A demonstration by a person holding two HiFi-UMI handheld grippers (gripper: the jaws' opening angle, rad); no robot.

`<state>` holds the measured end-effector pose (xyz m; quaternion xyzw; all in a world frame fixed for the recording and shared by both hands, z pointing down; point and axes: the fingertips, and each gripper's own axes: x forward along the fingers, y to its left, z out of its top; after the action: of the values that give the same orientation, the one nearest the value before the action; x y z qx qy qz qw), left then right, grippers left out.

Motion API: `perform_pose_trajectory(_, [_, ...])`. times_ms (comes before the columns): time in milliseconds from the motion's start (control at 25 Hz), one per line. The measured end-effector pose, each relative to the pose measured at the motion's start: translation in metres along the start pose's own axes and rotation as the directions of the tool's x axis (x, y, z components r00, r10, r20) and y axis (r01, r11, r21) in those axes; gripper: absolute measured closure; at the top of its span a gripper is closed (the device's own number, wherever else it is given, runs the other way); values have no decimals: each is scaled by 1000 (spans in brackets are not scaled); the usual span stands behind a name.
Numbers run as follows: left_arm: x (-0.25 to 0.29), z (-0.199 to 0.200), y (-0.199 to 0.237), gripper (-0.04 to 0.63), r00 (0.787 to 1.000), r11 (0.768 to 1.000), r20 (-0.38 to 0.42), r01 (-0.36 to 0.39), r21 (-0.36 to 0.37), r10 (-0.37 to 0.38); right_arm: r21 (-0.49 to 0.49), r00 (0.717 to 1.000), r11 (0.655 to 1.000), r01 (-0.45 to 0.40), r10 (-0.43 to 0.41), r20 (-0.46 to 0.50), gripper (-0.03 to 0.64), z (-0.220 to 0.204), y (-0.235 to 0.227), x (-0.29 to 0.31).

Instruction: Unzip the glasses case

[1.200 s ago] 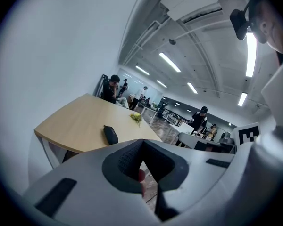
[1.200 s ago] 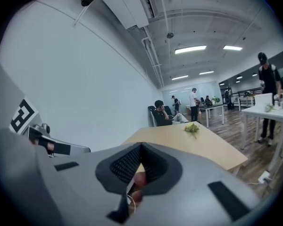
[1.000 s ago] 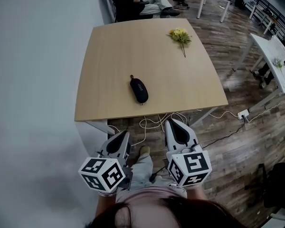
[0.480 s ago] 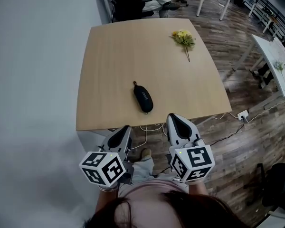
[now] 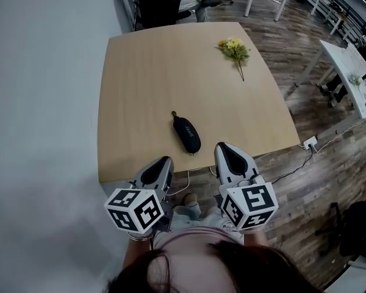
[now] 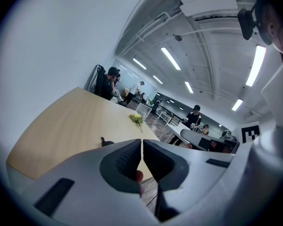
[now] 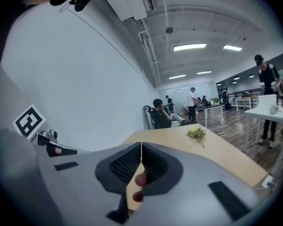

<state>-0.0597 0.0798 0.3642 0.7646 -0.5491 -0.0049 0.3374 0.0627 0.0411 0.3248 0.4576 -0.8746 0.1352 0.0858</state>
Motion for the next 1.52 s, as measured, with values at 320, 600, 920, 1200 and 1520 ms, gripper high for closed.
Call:
perform_pose_trajectory(320, [13,6,14,598,1000,1000,-13,11,-11,-11,-7,1000,1000,15,-15,-8,604,1,-4,13])
perform_pose_trajectory(600, [31,-2,25,589,999,1000,-39,-13,-22,12,-18,1000,1000,-15,14,-28,604,-3,-10,32])
perform_pose_trajectory(920, [60,-11,39,571,995,995,-72,-73,-66,68,-36,997,998,-60,58,-46,604,6,-27,54])
perform_pose_trajectory(1200, [93,-21,51,541,988,986,-113,-123,-117,109,-42,993,994,-98,95,-70,603,9,-50,78])
perform_pose_trajectory(1520, [123,-41,80,499,969,962,-185,-201,-183,167,-52,986,988,-147,142,-87,603,17,-65,109])
